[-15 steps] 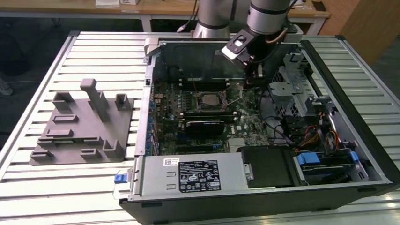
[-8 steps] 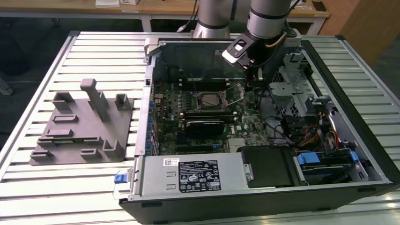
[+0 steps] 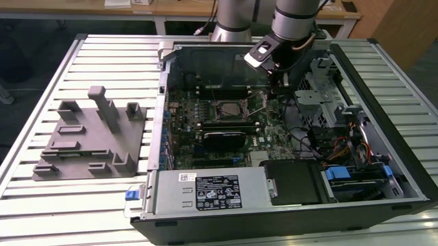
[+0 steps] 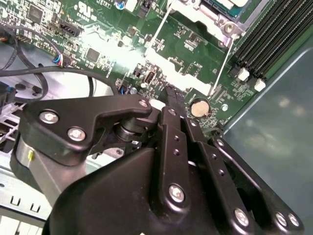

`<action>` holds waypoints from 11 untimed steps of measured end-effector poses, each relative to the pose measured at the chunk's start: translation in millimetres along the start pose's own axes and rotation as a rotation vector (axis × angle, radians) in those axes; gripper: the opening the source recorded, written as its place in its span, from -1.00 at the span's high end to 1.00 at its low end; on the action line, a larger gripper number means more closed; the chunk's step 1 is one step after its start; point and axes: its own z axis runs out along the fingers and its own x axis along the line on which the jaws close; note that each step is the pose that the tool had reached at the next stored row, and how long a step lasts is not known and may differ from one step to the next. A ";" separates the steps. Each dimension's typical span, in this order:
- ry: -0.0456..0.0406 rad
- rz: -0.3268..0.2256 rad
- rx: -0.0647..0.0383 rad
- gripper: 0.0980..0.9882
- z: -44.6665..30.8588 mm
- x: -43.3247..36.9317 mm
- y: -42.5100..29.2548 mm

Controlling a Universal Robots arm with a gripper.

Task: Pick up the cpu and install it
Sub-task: 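Close the cpu cover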

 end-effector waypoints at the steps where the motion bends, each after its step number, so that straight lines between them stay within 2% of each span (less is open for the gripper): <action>1: -0.0003 0.000 0.000 0.98 0.0 0.0 0.6; 6: -0.0003 0.000 0.000 0.98 7.7 0.2 0.5; 11: -0.0007 0.000 0.000 0.98 8.5 0.2 0.5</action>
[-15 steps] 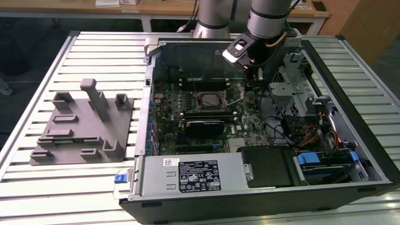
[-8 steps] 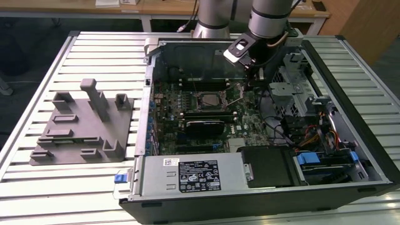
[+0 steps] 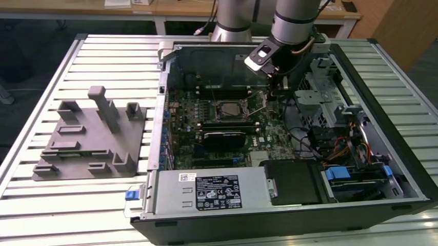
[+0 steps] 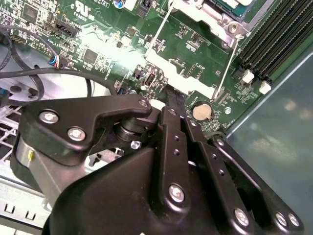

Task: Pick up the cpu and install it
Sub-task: 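Close the cpu cover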

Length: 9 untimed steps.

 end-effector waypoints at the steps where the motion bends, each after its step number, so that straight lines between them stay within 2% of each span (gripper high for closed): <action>1: 0.0001 0.000 0.000 0.98 0.0 0.0 0.0; 5: 0.0003 0.000 0.000 0.98 0.1 0.0 -2.9; 9: 0.0009 0.000 0.000 0.98 -0.1 0.0 -11.2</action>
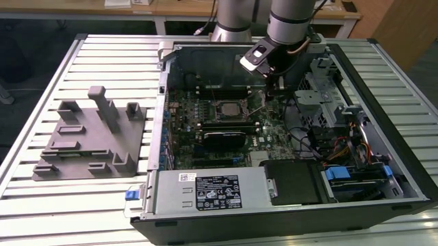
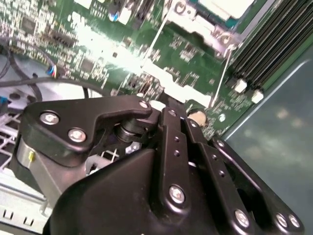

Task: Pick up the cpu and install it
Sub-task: 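Close the cpu cover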

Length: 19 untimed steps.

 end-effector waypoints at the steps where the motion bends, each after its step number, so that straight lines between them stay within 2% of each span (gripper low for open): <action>1: 0.0001 0.000 0.000 0.98 -0.1 0.0 -2.6; 7: 0.0010 0.000 0.000 0.98 -0.6 -0.2 -22.8; 16: 0.0015 0.001 0.000 0.98 -1.6 -0.4 -62.1; 19: 0.0018 0.002 0.000 0.98 -1.6 -0.4 -69.5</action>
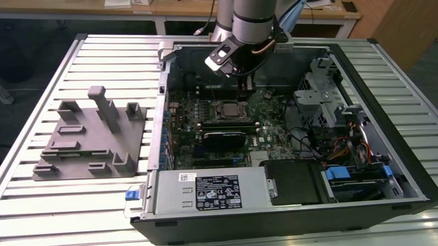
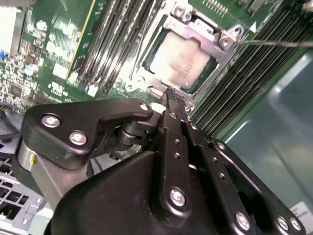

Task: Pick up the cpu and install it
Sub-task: 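Close the cpu cover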

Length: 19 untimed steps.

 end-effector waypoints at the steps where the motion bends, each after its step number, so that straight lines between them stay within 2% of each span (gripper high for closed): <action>1: 0.0000 0.000 0.000 0.98 0.1 0.0 -1.4; 6: -0.0002 0.001 0.000 0.98 2.8 -0.3 -7.0; 19: -0.0010 0.010 0.000 0.98 15.5 -7.1 -14.8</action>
